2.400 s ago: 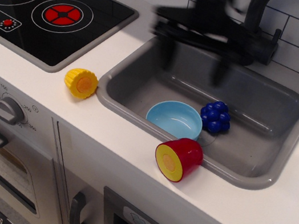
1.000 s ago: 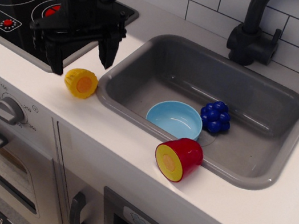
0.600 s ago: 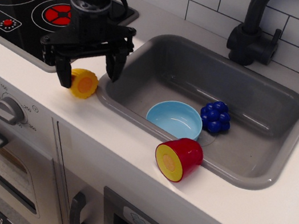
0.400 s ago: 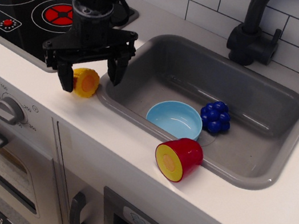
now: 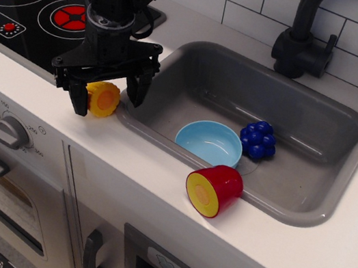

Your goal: Put corn in bowl sink

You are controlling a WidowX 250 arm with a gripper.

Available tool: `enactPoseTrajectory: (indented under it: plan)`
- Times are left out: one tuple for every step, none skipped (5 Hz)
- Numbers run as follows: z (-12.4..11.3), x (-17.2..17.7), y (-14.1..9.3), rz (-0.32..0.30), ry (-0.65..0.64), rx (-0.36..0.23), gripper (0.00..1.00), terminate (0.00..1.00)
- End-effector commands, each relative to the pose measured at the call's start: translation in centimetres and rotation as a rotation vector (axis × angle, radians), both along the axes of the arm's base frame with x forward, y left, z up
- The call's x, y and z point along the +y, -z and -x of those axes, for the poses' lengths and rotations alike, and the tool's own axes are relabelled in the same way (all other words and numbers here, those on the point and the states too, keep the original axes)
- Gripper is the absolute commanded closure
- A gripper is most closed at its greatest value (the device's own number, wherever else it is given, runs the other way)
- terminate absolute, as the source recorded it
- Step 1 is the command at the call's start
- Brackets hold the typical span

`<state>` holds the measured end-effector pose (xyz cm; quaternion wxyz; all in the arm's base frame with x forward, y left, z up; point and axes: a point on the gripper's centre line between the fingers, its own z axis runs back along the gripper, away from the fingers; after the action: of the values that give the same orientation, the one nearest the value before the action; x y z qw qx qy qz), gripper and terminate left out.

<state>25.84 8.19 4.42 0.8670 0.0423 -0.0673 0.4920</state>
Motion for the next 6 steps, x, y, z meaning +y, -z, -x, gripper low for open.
enactPoseTrajectory:
  plan:
    - [0.5, -0.5, -0.8, 0.009, -0.002, -0.018, 1.0, 0.0]
    - [0.4, -0.3, -1.0, 0.015, -0.006, -0.022, 1.0, 0.0]
    - [0.3, -0.4, -1.1, 0.018, -0.006, -0.022, 1.0, 0.0]
    - [-0.1, -1.7, -2.6, 0.04, -0.01, -0.028, 1.0, 0.0]
    - [-1.1, -3.6, -3.4, 0.055, -0.027, -0.037, 1.0, 0.0]
    - [-2.6, -7.0, -3.2, 0.035, -0.038, -0.069, 1.0, 0.0]
